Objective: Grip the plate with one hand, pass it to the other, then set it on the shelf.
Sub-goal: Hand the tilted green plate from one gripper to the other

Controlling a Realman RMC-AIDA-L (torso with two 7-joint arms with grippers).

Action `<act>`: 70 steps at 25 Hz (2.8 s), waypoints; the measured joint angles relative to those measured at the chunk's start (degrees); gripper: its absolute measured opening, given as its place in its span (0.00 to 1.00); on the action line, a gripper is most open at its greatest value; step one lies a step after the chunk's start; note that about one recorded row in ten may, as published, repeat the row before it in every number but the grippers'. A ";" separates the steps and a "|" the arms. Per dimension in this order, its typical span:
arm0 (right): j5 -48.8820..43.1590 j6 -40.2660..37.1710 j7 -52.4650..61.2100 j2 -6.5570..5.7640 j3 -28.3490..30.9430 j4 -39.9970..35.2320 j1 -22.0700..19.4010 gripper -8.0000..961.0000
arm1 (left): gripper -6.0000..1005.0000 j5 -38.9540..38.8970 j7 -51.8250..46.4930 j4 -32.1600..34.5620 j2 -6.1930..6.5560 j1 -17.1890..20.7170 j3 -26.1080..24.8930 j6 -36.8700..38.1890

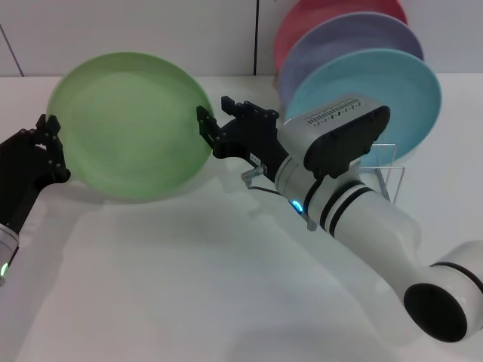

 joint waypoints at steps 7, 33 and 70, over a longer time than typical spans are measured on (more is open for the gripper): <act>-0.33 0.99 0.00 0.00 0.76 0.06 0.11 0.39 | 0.04 -0.01 0.02 0.10 0.00 -0.26 -0.05 0.17; -0.42 1.49 0.00 -0.01 0.76 0.35 0.18 0.26 | 0.04 -0.01 0.11 -0.01 0.00 -0.94 0.01 1.15; -0.21 1.24 0.00 -0.01 0.76 0.48 0.18 0.19 | 0.04 0.43 0.11 -0.21 0.00 -0.94 0.18 0.81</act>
